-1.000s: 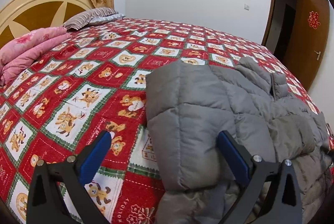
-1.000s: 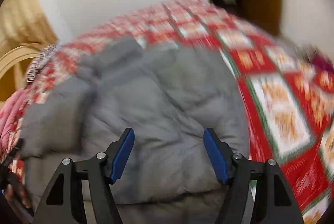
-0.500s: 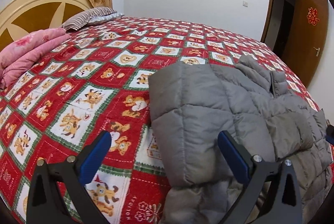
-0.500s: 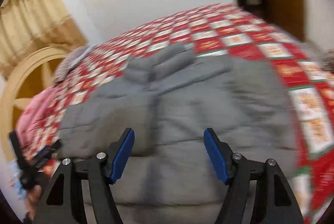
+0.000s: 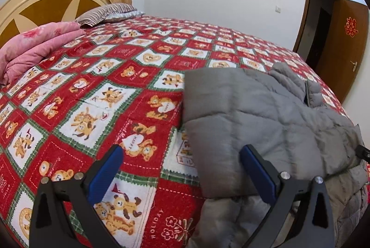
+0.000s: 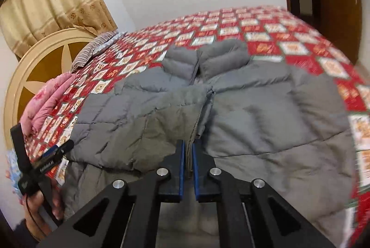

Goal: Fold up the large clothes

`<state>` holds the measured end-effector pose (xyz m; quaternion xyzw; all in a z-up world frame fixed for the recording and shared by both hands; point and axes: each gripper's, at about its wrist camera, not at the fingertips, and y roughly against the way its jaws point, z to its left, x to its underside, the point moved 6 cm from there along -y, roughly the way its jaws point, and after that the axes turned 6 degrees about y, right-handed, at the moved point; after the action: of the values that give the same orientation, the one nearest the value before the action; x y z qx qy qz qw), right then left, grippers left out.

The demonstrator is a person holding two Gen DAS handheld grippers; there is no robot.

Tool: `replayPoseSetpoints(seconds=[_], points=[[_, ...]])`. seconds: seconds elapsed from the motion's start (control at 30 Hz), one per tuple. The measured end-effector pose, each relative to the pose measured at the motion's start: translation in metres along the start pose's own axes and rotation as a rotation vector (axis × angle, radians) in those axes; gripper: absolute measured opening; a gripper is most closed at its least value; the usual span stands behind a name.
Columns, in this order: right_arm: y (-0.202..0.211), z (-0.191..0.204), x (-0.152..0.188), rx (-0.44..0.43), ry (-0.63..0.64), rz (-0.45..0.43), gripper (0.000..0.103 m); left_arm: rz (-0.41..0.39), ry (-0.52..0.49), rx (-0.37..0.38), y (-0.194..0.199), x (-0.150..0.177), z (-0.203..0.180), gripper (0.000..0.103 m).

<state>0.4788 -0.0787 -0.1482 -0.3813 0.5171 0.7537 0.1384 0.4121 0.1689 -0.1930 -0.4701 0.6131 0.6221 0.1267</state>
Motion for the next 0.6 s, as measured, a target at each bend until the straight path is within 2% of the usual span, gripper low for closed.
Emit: replayPoseSetpoints(seconds=[0.1, 0.23, 0.4, 0.47, 0.6], points=[[0.019, -0.02, 0.005, 0.047, -0.016, -0.014, 0.005, 0.015, 0.022, -0.007, -0.003, 0.0, 0.005, 0.103], [0.029, -0.049, 0.024, 0.101, -0.043, 0.017, 0.005, 0.048, 0.037, -0.022, -0.007, 0.002, 0.01, 0.103], [0.021, -0.065, 0.047, 0.103, -0.069, 0.061, 0.005, 0.091, -0.033, -0.042, 0.002, -0.002, 0.002, 0.103], [0.022, -0.067, 0.053, 0.131, -0.049, 0.071, 0.005, 0.075, -0.061, -0.049, 0.014, -0.013, 0.002, 0.103], [0.027, -0.068, 0.065, 0.072, -0.077, 0.088, 0.005, 0.059, -0.078, -0.051, 0.025, -0.03, 0.0, 0.103]])
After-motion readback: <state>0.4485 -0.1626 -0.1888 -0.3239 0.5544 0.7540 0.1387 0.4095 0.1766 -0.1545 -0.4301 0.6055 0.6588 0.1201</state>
